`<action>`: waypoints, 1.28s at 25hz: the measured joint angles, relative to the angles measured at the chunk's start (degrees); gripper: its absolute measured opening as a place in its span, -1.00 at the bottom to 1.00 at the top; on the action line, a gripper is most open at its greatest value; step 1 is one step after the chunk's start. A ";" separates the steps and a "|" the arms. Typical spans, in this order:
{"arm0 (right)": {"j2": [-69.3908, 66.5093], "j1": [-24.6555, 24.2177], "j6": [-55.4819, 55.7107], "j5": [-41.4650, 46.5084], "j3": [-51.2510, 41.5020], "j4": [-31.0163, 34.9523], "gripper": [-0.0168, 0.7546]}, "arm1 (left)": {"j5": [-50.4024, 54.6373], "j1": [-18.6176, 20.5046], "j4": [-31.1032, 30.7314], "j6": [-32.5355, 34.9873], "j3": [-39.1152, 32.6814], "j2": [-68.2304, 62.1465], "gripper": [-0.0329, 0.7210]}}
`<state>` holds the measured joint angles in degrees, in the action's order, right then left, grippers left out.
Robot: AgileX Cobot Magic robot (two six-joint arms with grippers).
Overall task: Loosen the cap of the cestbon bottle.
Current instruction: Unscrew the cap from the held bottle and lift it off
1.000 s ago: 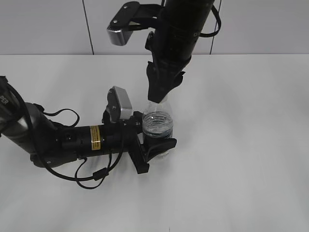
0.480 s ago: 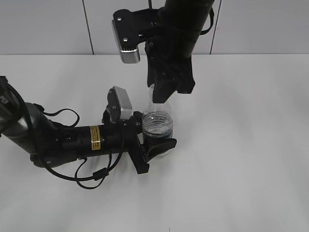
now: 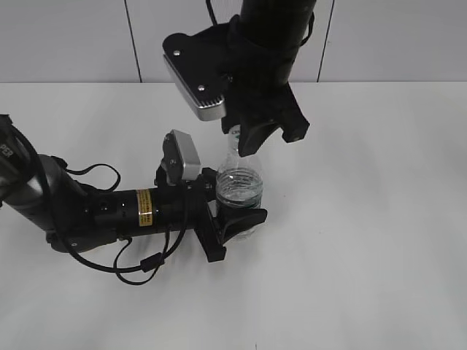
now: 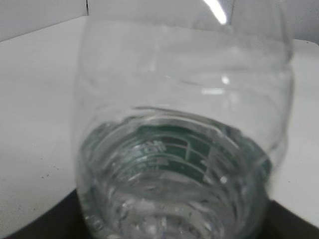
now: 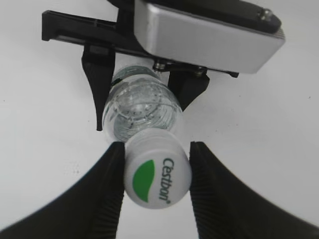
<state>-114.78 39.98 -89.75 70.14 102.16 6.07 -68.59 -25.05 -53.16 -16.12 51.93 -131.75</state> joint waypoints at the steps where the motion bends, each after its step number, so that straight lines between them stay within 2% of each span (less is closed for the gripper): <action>1: 0.00 0.26 0.00 0.00 0.00 -0.37 -0.18 | 0.00 0.00 0.00 0.00 0.00 0.00 0.17; 5: 0.00 1.22 4.22 0.00 0.00 -1.62 -0.18 | 0.00 0.00 -0.17 0.19 0.00 0.00 0.17; 9: 0.00 1.72 12.99 0.00 0.00 -2.61 -0.17 | 0.00 0.00 -0.23 0.25 0.00 0.00 0.17; 10: 0.00 1.79 15.98 -0.07 0.00 -2.68 -0.09 | 0.00 0.00 -0.23 0.18 0.00 0.00 0.17; 14: 0.05 1.85 29.78 -0.07 0.05 -3.09 0.55 | 0.00 0.00 -0.17 -0.23 0.00 0.00 0.17; 16: 0.05 1.85 35.24 -0.07 0.49 -3.16 0.65 | 0.00 0.00 -0.17 -0.23 0.00 0.00 0.17; 27: 1.88 1.85 62.72 -0.07 4.76 -2.28 0.59 | 0.00 0.00 -0.17 -0.23 0.00 0.00 0.17; 32: 5.42 1.85 77.68 -0.02 4.87 -5.11 0.59 | 0.00 0.00 -0.17 -0.23 0.00 0.00 0.17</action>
<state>-109.36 41.84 -12.07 70.12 107.02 0.96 -68.59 -25.05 -53.33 -16.35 51.93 -131.75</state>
